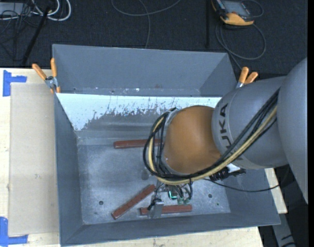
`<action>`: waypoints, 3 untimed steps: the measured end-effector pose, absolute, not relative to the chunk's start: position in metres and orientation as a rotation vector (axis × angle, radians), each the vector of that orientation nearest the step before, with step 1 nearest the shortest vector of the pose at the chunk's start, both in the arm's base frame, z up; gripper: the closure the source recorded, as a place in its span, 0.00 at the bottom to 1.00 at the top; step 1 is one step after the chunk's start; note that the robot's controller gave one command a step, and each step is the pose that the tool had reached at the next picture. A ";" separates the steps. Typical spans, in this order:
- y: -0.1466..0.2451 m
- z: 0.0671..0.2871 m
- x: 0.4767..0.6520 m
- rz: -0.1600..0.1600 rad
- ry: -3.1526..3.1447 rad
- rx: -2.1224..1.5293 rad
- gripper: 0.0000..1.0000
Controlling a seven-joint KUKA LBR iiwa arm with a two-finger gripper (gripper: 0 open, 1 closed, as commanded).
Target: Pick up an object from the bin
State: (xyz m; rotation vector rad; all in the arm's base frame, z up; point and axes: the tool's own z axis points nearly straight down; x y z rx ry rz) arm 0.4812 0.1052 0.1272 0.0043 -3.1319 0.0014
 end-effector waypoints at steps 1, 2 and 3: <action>0.146 0.066 0.488 -0.001 -3.137 0.073 0.00; 0.143 0.069 0.488 -0.001 -3.139 0.062 1.00; 0.133 0.199 0.512 -0.003 -3.149 0.070 1.00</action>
Offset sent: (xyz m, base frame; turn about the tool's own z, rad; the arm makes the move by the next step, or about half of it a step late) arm 0.0073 0.0382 -0.0572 -0.0385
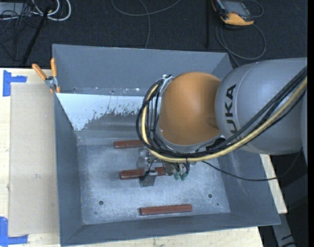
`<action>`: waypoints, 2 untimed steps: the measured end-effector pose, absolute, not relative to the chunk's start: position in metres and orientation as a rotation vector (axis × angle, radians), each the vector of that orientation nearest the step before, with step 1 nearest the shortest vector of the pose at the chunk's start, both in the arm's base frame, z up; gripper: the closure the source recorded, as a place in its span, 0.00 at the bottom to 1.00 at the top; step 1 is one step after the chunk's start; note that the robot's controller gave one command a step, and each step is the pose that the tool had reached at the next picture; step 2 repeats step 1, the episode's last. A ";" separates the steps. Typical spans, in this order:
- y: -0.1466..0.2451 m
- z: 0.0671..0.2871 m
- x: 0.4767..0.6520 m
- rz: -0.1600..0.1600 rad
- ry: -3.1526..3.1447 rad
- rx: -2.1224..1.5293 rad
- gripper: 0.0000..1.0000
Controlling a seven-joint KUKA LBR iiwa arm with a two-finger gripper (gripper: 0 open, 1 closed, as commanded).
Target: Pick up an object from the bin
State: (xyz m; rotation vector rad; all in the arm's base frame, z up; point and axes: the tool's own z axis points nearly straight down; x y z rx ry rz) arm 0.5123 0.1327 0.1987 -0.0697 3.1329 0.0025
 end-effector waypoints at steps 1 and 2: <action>0.100 0.361 0.494 0.001 3.100 -0.499 1.00; 0.100 0.361 0.494 0.001 3.100 -0.499 1.00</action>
Offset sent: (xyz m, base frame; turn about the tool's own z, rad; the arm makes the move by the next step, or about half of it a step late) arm -0.0188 -0.0328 0.1631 -0.2755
